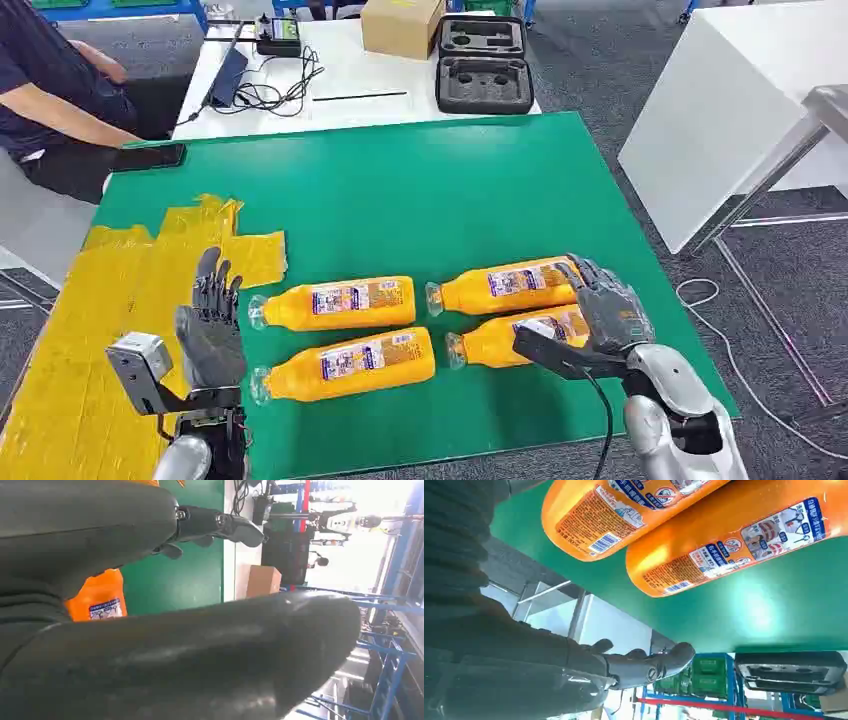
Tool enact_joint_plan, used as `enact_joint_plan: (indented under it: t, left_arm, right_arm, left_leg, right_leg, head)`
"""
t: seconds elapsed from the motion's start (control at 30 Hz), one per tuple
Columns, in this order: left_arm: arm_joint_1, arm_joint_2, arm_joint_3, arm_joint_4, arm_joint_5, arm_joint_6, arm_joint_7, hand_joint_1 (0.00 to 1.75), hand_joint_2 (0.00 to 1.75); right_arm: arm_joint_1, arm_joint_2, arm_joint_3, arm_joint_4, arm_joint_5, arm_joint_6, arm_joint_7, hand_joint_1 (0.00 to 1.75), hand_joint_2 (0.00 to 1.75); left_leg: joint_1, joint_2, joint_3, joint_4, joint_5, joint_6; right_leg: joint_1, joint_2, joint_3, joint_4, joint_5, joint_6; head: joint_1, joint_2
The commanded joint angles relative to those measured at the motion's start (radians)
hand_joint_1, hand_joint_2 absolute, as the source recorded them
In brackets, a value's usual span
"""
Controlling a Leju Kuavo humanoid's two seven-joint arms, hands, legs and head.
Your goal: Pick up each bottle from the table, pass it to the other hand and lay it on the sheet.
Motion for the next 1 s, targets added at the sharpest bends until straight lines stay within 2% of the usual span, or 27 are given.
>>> enact_joint_plan:
  t: [0.03,0.13,0.2,0.3,0.5,0.6,0.67,0.83,1.0]
  left_arm:
    - [-0.025,-0.006,0.025,0.041,0.001,0.000,0.004,0.00,0.00]
    - [-0.029,-0.001,0.025,0.046,0.001,0.003,0.007,0.00,0.00]
    - [-0.027,-0.001,0.025,0.042,0.002,0.007,0.009,0.00,0.00]
    - [-0.026,-0.004,0.026,0.034,0.003,0.009,0.013,0.00,0.00]
    - [-0.026,-0.004,0.026,0.034,0.004,0.010,0.014,0.00,0.00]
    - [-0.036,0.007,0.032,0.037,0.005,0.005,0.017,0.00,0.00]
    - [-0.030,0.009,0.042,0.027,0.008,0.007,0.015,0.00,0.00]
    - [0.017,-0.004,0.077,-0.026,0.011,0.021,0.008,0.00,0.00]
    - [0.020,-0.004,0.082,-0.022,0.012,0.025,0.000,0.00,0.00]
  right_arm:
    - [-0.030,0.000,0.025,0.108,0.022,0.043,0.015,0.00,1.75]
    - [-0.023,0.001,0.054,0.152,0.036,0.078,0.020,0.00,1.75]
    - [-0.057,-0.021,0.090,0.213,0.050,0.093,0.017,0.00,1.75]
    - [-0.184,-0.132,0.178,0.379,-0.017,0.079,-0.020,0.00,1.75]
    - [-0.188,-0.145,0.189,0.383,-0.033,0.066,-0.022,0.00,1.75]
    - [-0.247,-0.230,0.255,0.440,-0.111,0.084,-0.038,0.00,1.75]
    - [-0.265,-0.224,0.265,0.469,-0.125,0.081,-0.049,0.00,1.75]
    - [-0.377,-0.144,0.334,0.636,-0.112,0.073,-0.053,0.00,1.75]
    - [-0.386,-0.120,0.344,0.675,-0.109,0.055,-0.059,0.00,1.75]
  left_leg:
    - [0.001,0.001,0.003,0.000,-0.001,-0.002]
    - [0.001,0.000,0.004,-0.001,-0.001,-0.002]
    - [0.001,0.001,0.004,-0.001,-0.001,-0.002]
    - [0.001,0.004,0.003,0.000,-0.001,-0.001]
    - [0.001,0.000,0.002,0.000,0.000,0.000]
    - [-0.001,0.001,0.002,0.000,0.000,0.001]
    - [-0.002,0.001,0.000,0.000,0.001,0.001]
    - [0.000,0.007,0.003,0.001,-0.001,0.000]
    - [0.000,0.004,0.003,0.000,0.001,0.000]
  right_leg:
    - [0.001,0.001,0.003,-0.001,0.000,-0.002]
    - [0.002,0.000,0.004,-0.002,-0.001,-0.002]
    - [0.001,0.001,0.004,-0.002,0.000,-0.002]
    - [0.001,0.004,0.002,-0.001,0.001,-0.002]
    - [0.001,0.000,0.003,-0.001,0.000,-0.002]
    - [-0.001,0.001,0.002,0.000,0.000,-0.002]
    - [-0.001,0.001,0.001,0.000,0.000,-0.001]
    - [0.000,0.007,0.002,-0.001,0.001,-0.002]
    - [0.000,0.003,0.002,-0.001,0.001,-0.002]
  head:
    - [0.000,0.000]
    - [0.000,0.000]
    - [0.000,0.000]
    - [0.000,0.000]
    - [0.000,0.000]
    - [0.000,0.000]
    - [0.000,0.000]
    - [0.000,0.000]
    - [0.000,0.000]
